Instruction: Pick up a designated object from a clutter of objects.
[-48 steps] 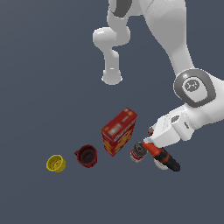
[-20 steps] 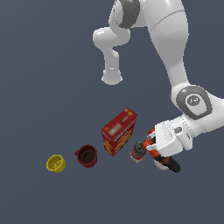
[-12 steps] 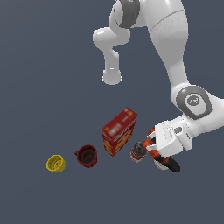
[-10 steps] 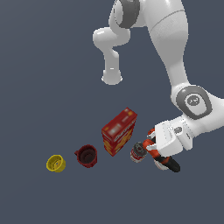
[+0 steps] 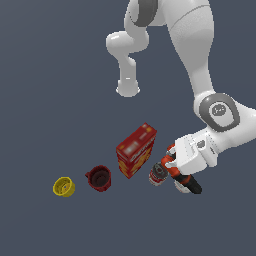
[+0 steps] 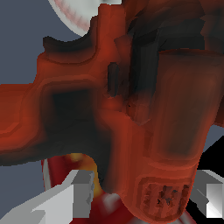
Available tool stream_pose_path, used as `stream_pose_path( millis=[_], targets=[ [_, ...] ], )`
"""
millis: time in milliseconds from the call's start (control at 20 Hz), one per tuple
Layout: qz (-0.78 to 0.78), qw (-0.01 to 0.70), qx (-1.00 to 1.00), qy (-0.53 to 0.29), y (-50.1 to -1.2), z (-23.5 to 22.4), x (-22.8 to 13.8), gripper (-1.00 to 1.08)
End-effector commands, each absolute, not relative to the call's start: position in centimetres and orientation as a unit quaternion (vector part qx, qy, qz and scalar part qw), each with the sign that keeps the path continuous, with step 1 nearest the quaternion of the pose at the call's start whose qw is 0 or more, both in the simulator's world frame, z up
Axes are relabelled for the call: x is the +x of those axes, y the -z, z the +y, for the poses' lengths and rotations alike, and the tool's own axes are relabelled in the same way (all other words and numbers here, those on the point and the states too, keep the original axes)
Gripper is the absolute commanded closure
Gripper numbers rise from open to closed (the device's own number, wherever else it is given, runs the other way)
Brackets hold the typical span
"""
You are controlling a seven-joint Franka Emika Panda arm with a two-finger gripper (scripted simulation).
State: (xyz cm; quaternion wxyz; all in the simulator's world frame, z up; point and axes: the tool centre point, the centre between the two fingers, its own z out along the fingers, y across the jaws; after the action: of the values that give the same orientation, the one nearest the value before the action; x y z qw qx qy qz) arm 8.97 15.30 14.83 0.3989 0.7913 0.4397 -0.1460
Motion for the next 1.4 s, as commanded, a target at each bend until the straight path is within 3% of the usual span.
stream_pose_path(
  millis=[0, 1350],
  targets=[
    [0.438, 0.399, 0.792, 0.143, -15.9, 14.8, 8.7, 1.08],
    [0.438, 0.400, 0.792, 0.143, -33.0, 4.0, -2.0, 1.08]
  ],
)
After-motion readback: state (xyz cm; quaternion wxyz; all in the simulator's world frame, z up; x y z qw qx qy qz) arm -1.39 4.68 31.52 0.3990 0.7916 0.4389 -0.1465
